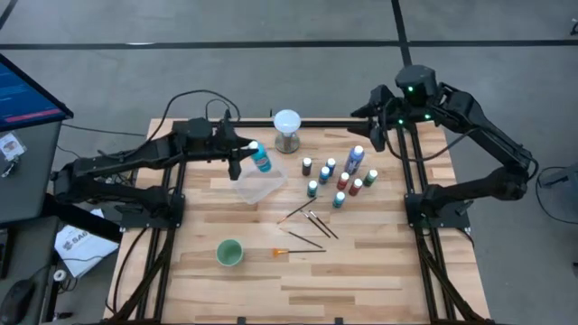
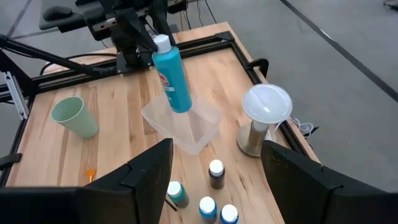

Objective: Pick & Place Paint Supplies
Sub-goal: Put the big light blue bottle into the white bin

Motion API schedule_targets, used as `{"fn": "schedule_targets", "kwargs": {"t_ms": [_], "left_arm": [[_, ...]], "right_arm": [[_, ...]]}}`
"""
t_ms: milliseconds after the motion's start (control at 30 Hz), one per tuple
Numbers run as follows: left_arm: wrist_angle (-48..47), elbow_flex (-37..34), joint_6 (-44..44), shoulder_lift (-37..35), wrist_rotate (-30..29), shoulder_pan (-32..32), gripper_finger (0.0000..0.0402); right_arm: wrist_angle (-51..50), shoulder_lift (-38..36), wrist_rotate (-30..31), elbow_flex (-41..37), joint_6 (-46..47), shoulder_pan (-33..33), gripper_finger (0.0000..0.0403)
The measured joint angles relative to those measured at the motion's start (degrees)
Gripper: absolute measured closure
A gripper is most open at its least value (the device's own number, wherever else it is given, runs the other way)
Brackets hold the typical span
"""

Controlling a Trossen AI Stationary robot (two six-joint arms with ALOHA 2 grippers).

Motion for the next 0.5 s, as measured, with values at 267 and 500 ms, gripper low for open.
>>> {"fn": "schedule_targets", "kwargs": {"t_ms": [267, 500], "left_arm": [[0.4, -7.3, -1.7, -2.3, -2.3, -1.0, 0.0325], [0.4, -12.9, -3.0, -5.5, -5.1, -1.0, 0.0325]], "right_arm": [[0.3, 1.5, -0.2, 0.0, 0.0, 1.7, 0.0164], [0.6, 1.6, -0.2, 0.0, 0.3, 1.8, 0.0164]]}}
